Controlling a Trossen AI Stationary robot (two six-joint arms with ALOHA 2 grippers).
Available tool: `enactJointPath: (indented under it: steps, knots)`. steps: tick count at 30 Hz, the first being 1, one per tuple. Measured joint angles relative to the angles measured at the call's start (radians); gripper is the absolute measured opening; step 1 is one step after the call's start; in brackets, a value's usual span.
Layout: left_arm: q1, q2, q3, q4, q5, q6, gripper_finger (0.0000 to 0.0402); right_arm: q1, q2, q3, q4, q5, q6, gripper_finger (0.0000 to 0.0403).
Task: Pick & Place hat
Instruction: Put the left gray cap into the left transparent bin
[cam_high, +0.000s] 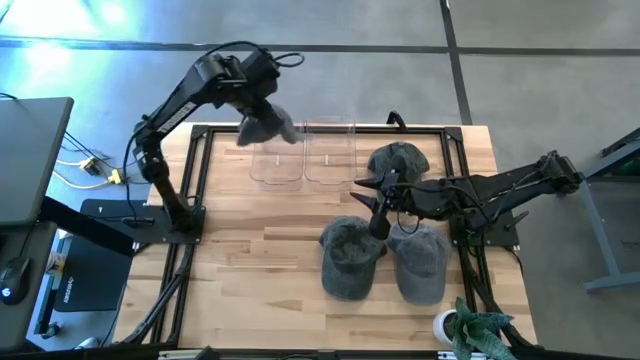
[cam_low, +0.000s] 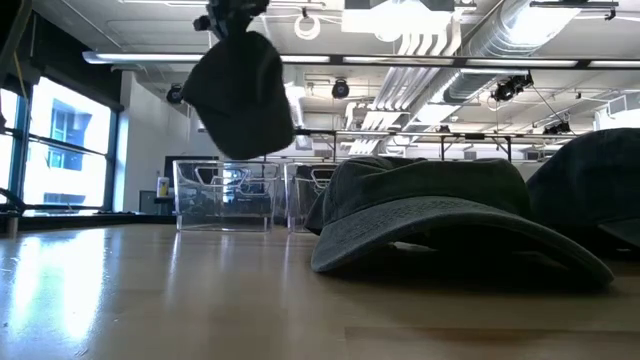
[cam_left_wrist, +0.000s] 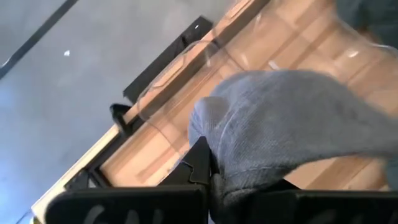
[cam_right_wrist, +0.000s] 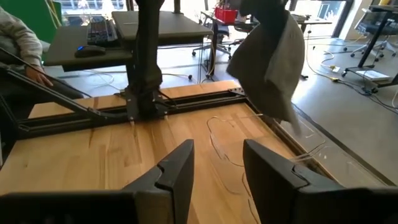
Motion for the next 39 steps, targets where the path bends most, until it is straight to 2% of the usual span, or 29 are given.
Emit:
enactJointPath:
  steps: [4,14,17,20,24,32,36,39]
  knots:
    - [0.03,0.041,-0.003,0.003,0.016,0.045,0.0009,0.001,-0.007,0.0,-0.014,-0.022,0.0,0.0134]
    - [0.043,0.139,-0.039,0.003,0.017,0.1,0.001,0.002,-0.099,0.0,-0.093,-0.217,0.089,0.0134]
    - [0.042,0.164,-0.054,0.004,-0.019,0.134,0.001,0.002,-0.136,0.0,-0.101,-0.261,0.114,0.0134]
    - [0.042,0.168,-0.052,0.004,-0.036,0.166,0.001,0.002,-0.165,0.0,-0.103,-0.263,0.114,0.0134]
    - [0.042,0.171,-0.044,0.004,-0.039,0.21,0.001,0.002,-0.188,0.0,-0.104,-0.193,0.095,0.0134]
    - [0.042,0.157,-0.035,0.004,-0.046,0.334,0.001,-0.014,-0.187,0.0,-0.095,0.103,0.078,0.0134]
    - [0.041,0.151,-0.035,0.004,-0.144,0.394,0.001,-0.046,-0.187,0.0,-0.086,0.175,0.087,0.0134]
    - [0.042,0.134,-0.035,0.003,-0.157,0.408,0.001,-0.076,-0.187,0.0,-0.086,0.19,0.104,0.0134]
